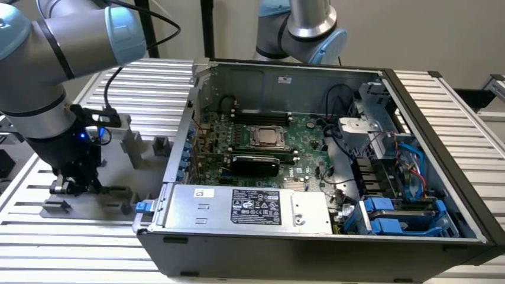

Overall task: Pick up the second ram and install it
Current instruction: 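Pick up the second ram and move it above second insertion slot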

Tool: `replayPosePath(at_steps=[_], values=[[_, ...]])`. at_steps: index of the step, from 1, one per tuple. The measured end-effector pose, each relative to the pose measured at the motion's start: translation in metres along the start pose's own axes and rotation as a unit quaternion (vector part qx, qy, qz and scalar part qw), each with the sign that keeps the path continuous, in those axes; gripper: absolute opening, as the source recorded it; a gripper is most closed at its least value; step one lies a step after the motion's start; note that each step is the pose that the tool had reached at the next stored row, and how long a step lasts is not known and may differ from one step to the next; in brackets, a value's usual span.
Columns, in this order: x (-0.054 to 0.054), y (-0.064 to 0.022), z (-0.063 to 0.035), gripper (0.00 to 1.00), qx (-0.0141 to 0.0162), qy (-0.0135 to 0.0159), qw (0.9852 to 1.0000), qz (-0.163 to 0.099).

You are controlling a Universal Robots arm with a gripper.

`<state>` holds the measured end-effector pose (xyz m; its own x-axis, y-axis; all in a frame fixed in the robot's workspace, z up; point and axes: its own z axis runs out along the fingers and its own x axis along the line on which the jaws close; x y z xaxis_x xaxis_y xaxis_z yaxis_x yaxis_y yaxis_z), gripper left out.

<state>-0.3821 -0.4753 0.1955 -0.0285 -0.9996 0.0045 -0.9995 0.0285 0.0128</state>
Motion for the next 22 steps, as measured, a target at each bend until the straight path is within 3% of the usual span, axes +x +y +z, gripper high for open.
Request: replayPosePath(at_steps=[14, 22], values=[[0.000, 0.0000, -0.0006, 0.00, 0.0001, -0.0001, 1.0000, 0.000], [0.000, 0.0002, -0.0124, 0.00, 0.0000, 0.0000, 1.0000, 0.000]])
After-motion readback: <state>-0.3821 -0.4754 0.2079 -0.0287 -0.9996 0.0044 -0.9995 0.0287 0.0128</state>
